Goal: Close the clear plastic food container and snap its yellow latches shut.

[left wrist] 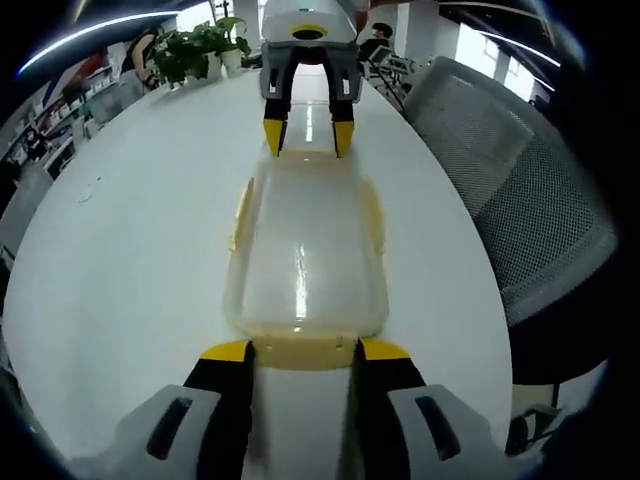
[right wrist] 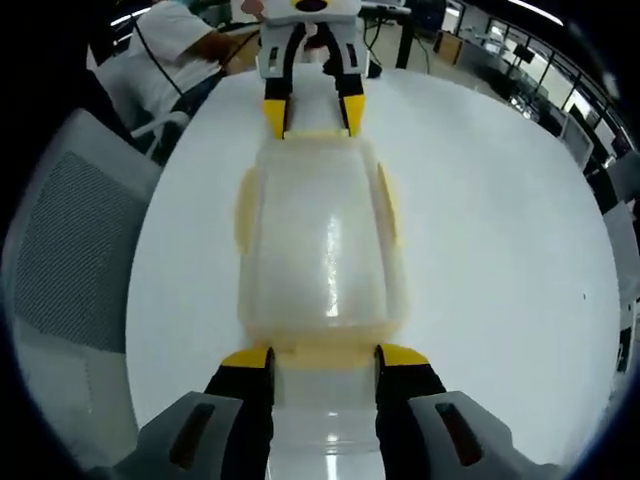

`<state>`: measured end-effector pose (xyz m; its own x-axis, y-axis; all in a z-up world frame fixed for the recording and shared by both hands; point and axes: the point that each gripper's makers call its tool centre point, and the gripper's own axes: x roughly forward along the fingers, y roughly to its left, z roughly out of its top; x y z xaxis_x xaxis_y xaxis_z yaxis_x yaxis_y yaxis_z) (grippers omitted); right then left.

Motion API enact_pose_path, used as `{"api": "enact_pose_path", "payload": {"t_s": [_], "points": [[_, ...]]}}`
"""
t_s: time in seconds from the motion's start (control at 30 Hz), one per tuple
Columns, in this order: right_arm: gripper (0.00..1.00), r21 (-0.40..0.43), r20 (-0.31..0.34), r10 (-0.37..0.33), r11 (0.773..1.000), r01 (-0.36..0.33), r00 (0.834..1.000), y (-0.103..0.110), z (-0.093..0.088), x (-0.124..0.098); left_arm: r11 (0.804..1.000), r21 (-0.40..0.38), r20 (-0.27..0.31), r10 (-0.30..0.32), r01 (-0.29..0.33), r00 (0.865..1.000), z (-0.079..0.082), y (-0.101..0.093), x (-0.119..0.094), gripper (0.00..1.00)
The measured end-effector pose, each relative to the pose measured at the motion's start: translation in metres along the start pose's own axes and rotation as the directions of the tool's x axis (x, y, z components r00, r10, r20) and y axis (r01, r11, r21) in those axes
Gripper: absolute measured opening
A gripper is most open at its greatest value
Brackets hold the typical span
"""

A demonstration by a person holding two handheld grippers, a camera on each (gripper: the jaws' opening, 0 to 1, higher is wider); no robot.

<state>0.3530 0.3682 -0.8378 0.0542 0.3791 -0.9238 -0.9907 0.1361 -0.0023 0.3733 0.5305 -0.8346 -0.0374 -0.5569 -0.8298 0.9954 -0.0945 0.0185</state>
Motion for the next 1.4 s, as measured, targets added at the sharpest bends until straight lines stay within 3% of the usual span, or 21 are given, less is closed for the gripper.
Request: {"api": "enact_pose_path", "payload": {"t_s": [0.27,0.87,1.4], "points": [[0.39,-0.004,-0.005,0.008,1.000,-0.008,1.000,0.002,0.000,-0.002,0.999,-0.036,-0.015,-0.018,0.017,1.000,0.000,-0.001,0.000,0.38],[0.38,0.020,0.063,0.022,1.000,-0.023,0.998,0.007,0.016,-0.022,0.999,-0.033,0.003,0.000,0.001,1.000,0.004,-0.005,-0.017,0.37],[0.38,0.007,0.070,0.002,1.000,-0.003,0.998,0.002,0.021,-0.062,0.999,-0.027,0.020,0.023,-0.023,1.000,0.035,-0.002,-0.041,0.37]]}}
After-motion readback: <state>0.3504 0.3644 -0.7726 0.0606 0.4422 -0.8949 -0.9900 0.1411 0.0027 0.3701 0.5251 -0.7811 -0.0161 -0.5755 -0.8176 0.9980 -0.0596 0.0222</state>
